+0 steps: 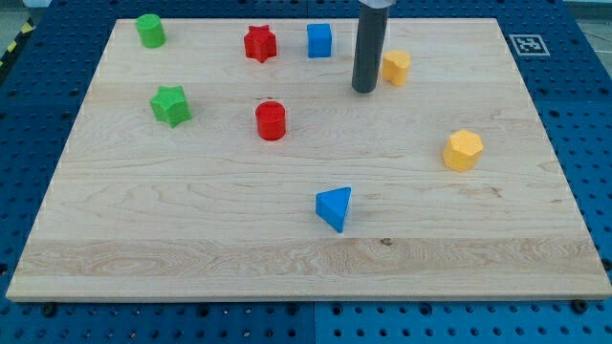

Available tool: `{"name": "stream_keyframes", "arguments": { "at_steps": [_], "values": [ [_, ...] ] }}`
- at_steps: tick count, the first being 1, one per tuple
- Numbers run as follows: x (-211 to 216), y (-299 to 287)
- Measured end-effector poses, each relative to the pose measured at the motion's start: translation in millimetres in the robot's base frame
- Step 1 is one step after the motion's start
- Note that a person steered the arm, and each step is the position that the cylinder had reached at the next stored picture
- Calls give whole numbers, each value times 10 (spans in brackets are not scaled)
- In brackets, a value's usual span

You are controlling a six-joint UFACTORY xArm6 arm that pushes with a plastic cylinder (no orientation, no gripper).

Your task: Move the arm to the center of the board

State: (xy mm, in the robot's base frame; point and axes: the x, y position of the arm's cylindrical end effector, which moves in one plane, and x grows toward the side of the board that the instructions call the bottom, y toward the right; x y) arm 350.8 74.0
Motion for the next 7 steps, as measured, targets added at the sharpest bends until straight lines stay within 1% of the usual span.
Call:
{"name": "stream_keyframes", "arguments": {
  "at_steps": [3,6,7],
  "values": [
    [499,0],
    [1087,0],
    [1204,-144]
  ]
}}
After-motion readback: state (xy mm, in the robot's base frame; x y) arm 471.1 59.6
